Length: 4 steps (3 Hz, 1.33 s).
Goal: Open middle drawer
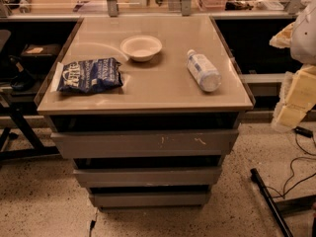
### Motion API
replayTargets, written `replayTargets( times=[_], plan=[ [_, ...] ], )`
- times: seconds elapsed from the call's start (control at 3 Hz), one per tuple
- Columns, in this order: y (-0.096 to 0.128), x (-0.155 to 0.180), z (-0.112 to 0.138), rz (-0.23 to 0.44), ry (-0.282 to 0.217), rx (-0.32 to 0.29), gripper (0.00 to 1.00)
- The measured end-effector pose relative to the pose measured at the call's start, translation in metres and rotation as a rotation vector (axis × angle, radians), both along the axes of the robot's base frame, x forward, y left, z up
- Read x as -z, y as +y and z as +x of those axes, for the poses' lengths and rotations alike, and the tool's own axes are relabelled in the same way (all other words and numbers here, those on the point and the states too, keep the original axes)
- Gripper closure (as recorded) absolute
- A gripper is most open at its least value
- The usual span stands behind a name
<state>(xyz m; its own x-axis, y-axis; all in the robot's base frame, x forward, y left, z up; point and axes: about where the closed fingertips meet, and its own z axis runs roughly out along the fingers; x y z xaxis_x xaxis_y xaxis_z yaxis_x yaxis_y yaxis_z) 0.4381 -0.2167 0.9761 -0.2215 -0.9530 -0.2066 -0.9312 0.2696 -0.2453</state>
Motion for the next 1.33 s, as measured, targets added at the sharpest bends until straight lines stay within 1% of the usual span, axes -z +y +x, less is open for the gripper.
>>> replayTargets(
  times=[0.33, 0.67, 1.0, 1.33],
  plan=[
    [0.003, 0.001, -0.001, -0.005, -0.013, -0.004, 0.0],
    [0.031, 0.036, -0.02, 0.047, 0.055, -0.03, 0.0],
    [0.067, 0.107, -0.04, 0.086, 0.18, -0.075, 0.0],
    [0.098, 0.172, -0.047, 0.102, 0.267, -0.114, 0.0]
  ],
)
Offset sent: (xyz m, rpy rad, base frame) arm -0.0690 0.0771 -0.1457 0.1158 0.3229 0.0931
